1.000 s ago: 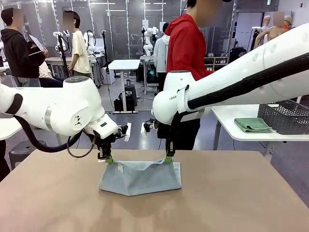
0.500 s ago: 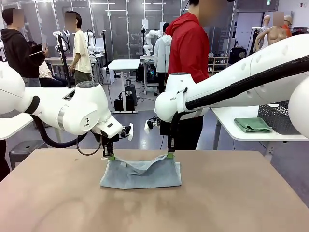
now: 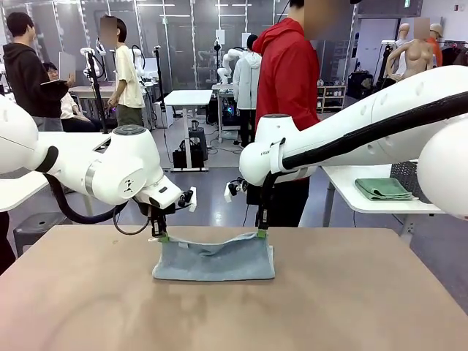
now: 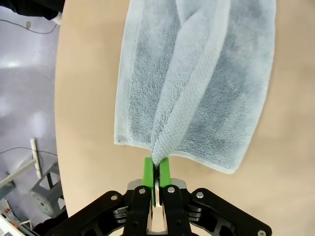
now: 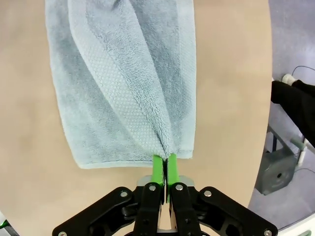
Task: Fold the towels and place them in the basket.
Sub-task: When a person lays out a Towel with hook on the table, fold it in half twice.
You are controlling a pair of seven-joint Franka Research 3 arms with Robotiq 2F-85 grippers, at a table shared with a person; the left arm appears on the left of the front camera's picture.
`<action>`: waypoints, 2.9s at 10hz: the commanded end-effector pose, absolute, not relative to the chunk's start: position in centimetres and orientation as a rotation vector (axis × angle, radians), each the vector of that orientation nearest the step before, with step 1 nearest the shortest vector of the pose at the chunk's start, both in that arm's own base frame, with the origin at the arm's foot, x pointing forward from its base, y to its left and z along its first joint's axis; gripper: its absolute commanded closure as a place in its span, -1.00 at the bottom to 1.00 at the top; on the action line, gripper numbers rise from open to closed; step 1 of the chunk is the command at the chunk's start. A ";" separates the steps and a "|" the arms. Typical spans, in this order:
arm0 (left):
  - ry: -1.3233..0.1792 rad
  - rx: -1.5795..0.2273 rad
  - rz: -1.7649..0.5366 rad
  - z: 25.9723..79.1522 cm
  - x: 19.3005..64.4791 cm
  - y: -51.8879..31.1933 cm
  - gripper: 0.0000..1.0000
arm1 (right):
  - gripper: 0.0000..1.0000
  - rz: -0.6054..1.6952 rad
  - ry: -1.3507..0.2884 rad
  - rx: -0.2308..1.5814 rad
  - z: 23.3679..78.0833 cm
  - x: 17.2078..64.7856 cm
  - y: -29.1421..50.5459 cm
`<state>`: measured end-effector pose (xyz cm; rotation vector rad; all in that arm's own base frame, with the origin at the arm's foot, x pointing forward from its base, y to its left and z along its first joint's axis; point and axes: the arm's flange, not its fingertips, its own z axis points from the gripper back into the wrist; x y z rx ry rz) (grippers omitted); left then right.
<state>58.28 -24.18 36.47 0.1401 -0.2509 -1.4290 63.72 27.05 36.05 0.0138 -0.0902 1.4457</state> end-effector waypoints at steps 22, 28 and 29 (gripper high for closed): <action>-0.373 -0.422 -1.492 43.5 54.2 -13.5 -0.41 | -0.29 0.739 0.029 0.420 45.0 49.8 22.7; -0.652 -0.816 -1.465 42.6 55.4 -8.3 -0.41 | -0.30 0.565 -0.019 0.339 44.4 51.7 22.4; -0.673 -0.831 -1.453 42.6 55.5 -7.8 -0.80 | -0.64 0.414 -0.068 0.309 44.0 52.0 22.8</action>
